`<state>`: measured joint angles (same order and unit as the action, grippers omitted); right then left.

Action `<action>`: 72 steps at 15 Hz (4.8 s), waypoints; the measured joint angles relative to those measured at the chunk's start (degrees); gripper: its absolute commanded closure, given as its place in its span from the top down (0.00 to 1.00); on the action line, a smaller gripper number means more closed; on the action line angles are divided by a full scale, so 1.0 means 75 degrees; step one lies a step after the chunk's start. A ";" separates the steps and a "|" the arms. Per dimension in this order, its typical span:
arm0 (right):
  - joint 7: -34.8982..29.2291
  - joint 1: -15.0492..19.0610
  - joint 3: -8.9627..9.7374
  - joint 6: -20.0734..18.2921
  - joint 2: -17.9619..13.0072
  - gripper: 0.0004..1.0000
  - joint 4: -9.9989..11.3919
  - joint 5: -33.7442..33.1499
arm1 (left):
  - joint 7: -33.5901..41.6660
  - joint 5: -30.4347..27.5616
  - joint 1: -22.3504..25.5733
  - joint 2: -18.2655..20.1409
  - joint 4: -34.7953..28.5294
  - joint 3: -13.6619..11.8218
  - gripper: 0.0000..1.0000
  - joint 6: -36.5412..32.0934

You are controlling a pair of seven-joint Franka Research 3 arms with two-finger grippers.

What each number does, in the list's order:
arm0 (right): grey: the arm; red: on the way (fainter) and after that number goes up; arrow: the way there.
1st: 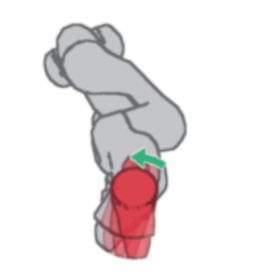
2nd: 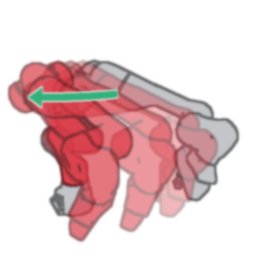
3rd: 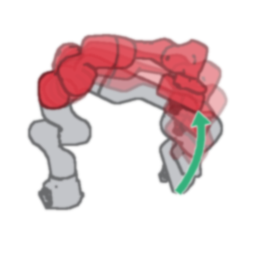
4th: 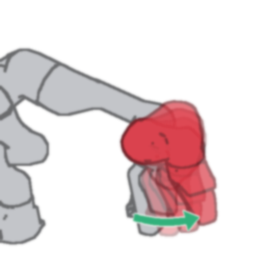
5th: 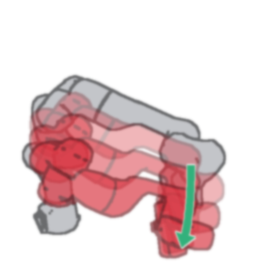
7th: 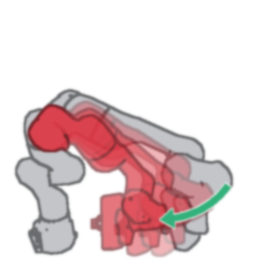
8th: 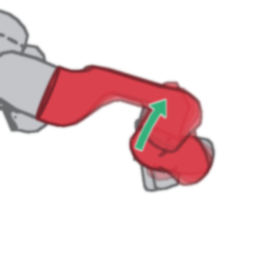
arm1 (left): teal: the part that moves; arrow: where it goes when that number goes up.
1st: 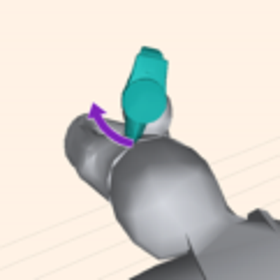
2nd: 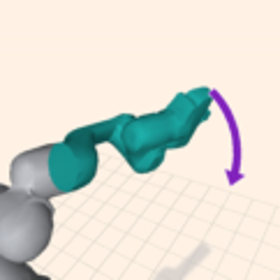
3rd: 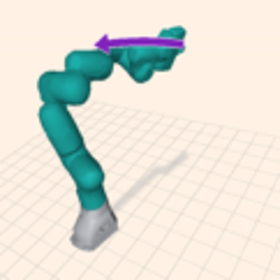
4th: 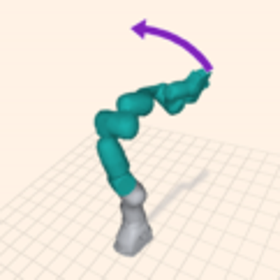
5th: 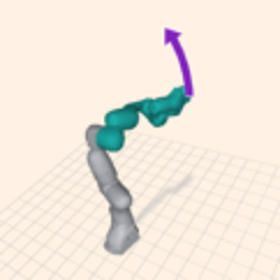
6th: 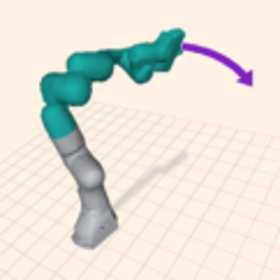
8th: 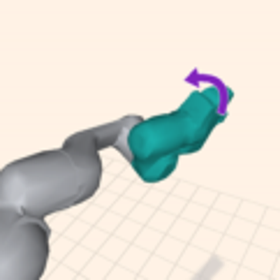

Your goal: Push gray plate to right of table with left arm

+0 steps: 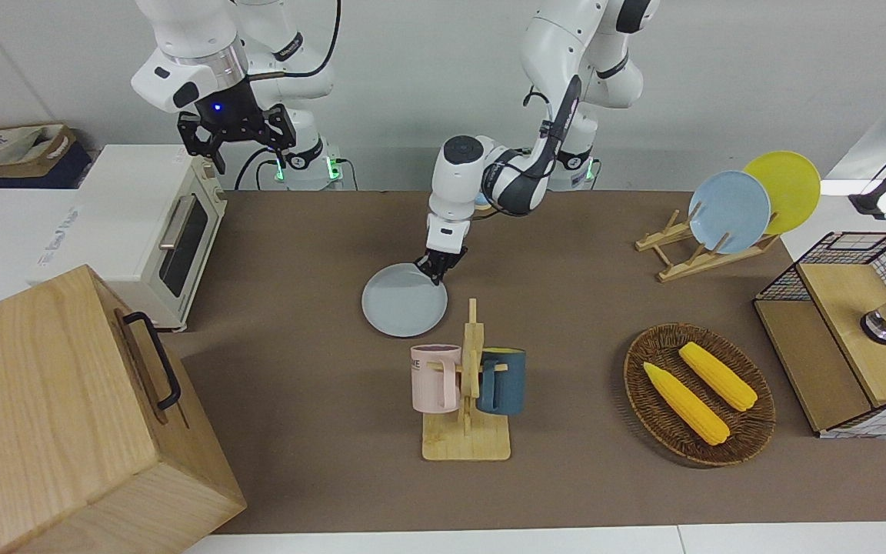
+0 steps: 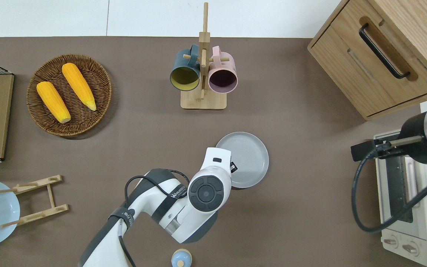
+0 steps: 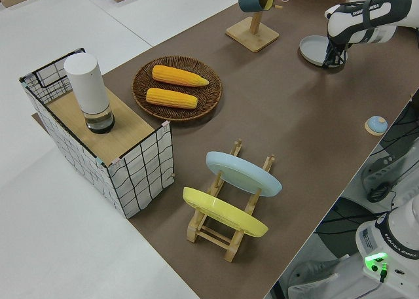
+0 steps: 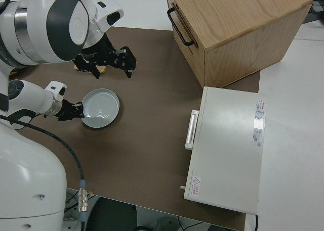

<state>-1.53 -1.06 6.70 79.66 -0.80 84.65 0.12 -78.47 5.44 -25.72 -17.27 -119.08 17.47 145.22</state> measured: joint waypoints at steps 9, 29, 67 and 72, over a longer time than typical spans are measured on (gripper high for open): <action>0.0000 0.0000 0.0000 0.0000 0.0000 0.98 0.0000 0.0000 | -0.0878 0.0504 -0.0804 -0.0751 0.0950 -0.0027 0.00 -0.0002; 0.0000 0.0000 0.0000 0.0000 0.0000 0.98 0.0000 0.0000 | -0.1319 0.0916 -0.1436 -0.1488 0.2031 -0.0174 0.66 -0.0092; 0.0000 0.0000 0.0000 0.0000 0.0000 0.98 0.0000 0.0000 | 0.6849 -0.0244 0.3338 0.1710 0.3838 -0.0385 1.00 -0.7234; 0.0000 0.0000 0.0000 0.0000 0.0000 0.98 0.0000 0.0000 | 0.8900 -0.0534 0.4299 0.1924 0.3794 -0.0382 1.00 -0.7514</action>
<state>-1.53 -1.06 6.70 79.66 -0.80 84.65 0.12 -11.72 1.43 6.53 -2.84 -90.62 14.60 88.87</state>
